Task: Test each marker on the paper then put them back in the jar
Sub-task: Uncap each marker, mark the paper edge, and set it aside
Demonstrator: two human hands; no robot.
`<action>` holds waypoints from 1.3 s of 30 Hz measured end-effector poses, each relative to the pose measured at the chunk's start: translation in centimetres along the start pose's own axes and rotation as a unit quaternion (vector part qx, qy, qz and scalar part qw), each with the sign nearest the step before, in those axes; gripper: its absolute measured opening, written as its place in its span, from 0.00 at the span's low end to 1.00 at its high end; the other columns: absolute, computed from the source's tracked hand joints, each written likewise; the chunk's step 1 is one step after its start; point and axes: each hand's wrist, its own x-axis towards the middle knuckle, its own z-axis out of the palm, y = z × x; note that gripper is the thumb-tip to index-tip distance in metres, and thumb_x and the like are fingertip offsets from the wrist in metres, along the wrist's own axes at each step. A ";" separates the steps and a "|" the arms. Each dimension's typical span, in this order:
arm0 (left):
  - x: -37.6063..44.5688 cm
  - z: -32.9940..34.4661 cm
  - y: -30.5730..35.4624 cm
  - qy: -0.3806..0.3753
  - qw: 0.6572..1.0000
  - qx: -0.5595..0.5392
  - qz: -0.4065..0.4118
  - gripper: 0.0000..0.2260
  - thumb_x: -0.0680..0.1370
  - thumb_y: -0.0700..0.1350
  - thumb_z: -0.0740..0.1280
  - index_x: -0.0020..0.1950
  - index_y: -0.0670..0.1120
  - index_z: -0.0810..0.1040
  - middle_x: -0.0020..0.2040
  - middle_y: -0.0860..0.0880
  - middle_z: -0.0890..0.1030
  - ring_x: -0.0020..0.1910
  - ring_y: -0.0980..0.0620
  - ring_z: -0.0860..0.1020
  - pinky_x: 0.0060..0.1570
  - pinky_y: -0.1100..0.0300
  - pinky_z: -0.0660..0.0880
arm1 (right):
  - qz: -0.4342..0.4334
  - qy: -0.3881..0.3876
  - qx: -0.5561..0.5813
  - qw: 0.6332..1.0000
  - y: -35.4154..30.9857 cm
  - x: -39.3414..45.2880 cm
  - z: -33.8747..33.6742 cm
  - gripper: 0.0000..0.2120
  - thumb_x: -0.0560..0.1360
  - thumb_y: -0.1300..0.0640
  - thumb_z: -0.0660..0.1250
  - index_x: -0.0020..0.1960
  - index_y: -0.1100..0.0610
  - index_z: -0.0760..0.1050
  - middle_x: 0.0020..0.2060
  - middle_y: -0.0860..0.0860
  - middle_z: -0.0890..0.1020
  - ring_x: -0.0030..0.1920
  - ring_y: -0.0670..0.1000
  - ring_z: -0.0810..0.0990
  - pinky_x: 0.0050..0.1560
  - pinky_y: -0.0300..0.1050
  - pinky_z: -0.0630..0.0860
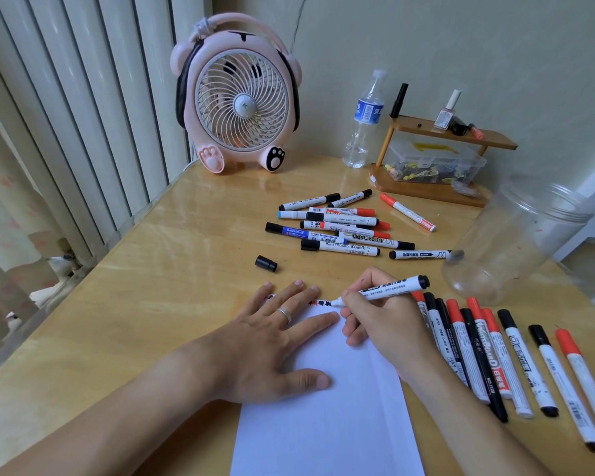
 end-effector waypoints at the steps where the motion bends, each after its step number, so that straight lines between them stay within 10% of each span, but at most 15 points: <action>1: 0.0 0.0 0.0 0.001 1.000 -0.002 0.000 0.36 0.77 0.75 0.47 0.81 0.66 0.36 0.81 0.55 0.30 0.75 0.59 0.23 0.78 0.47 0.31 | 0.000 0.001 -0.002 1.000 0.0 0.0 0.0 0.05 0.77 0.64 0.67 0.42 0.60 0.75 0.32 0.59 0.83 0.29 0.58 0.82 0.32 0.50 0.79; 7: -0.3 -0.6 -0.3 0.022 0.997 -0.068 0.019 0.35 0.78 0.74 0.52 0.82 0.66 0.45 0.83 0.59 0.38 0.77 0.63 0.29 0.78 0.51 0.32 | 0.004 0.009 0.030 0.999 -0.1 0.0 0.0 0.04 0.78 0.64 0.67 0.46 0.64 0.74 0.32 0.57 0.82 0.28 0.57 0.80 0.29 0.48 0.77; 13: 0.6 -2.0 -3.1 0.249 0.948 -0.194 0.027 0.16 0.82 0.52 0.62 0.69 0.52 0.77 0.66 0.55 0.75 0.66 0.58 0.73 0.66 0.62 0.69 | 0.014 0.003 0.050 0.999 -0.2 0.0 -0.2 0.05 0.79 0.63 0.67 0.47 0.65 0.74 0.33 0.57 0.82 0.29 0.57 0.81 0.29 0.47 0.76; 22: 2.5 -1.2 -6.2 0.304 0.940 -0.072 -0.133 0.12 0.81 0.42 0.66 0.62 0.55 0.81 0.60 0.55 0.79 0.63 0.50 0.74 0.60 0.51 0.70 | 0.004 -0.027 0.055 0.998 -0.2 -0.2 -0.2 0.05 0.79 0.61 0.68 0.46 0.60 0.76 0.34 0.56 0.83 0.30 0.58 0.80 0.31 0.49 0.76; 39: 2.5 -1.2 -1.9 0.352 0.922 -0.161 -0.001 0.09 0.79 0.44 0.72 0.57 0.56 0.81 0.50 0.63 0.81 0.54 0.62 0.76 0.55 0.62 0.65 | -0.105 -0.091 0.094 0.986 -0.8 -1.0 -0.4 0.08 0.75 0.51 0.70 0.47 0.53 0.74 0.38 0.61 0.82 0.28 0.53 0.76 0.25 0.43 0.67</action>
